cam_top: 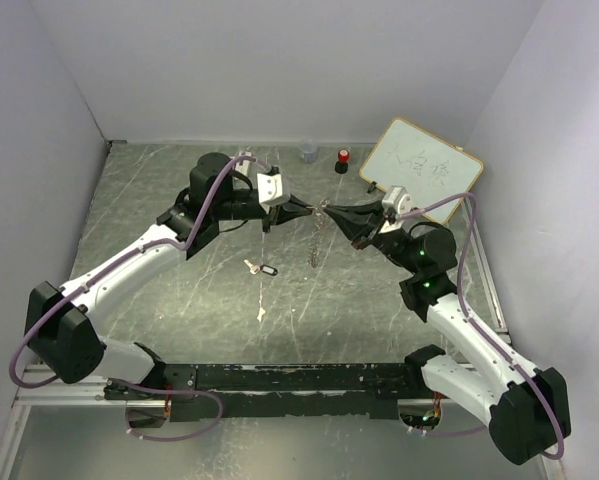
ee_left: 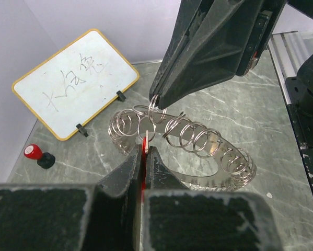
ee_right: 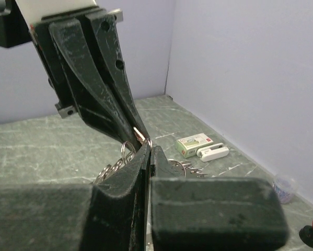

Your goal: Put the keys on the keyring

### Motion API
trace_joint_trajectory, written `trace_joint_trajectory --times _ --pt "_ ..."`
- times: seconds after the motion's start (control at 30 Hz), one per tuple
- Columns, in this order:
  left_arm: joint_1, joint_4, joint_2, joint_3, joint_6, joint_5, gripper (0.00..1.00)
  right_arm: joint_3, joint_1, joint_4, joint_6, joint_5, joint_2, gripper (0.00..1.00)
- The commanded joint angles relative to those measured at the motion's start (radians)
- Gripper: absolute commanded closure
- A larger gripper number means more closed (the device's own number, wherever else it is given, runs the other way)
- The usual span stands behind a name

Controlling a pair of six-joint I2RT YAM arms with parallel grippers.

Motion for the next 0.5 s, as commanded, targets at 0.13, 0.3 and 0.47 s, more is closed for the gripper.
trace_joint_trajectory --times 0.13,0.3,0.47 --pt "-0.038 0.068 0.073 -0.038 -0.043 -0.036 0.93 0.013 -0.003 0.211 0.073 0.052 0.019 1.00" --pt "-0.059 0.071 0.095 -0.012 -0.049 -0.072 0.93 0.024 -0.003 0.213 0.076 0.037 0.030 1.00" --pt "-0.056 0.002 0.073 0.055 -0.044 -0.204 0.93 0.038 -0.003 0.117 0.035 0.086 -0.014 1.00"
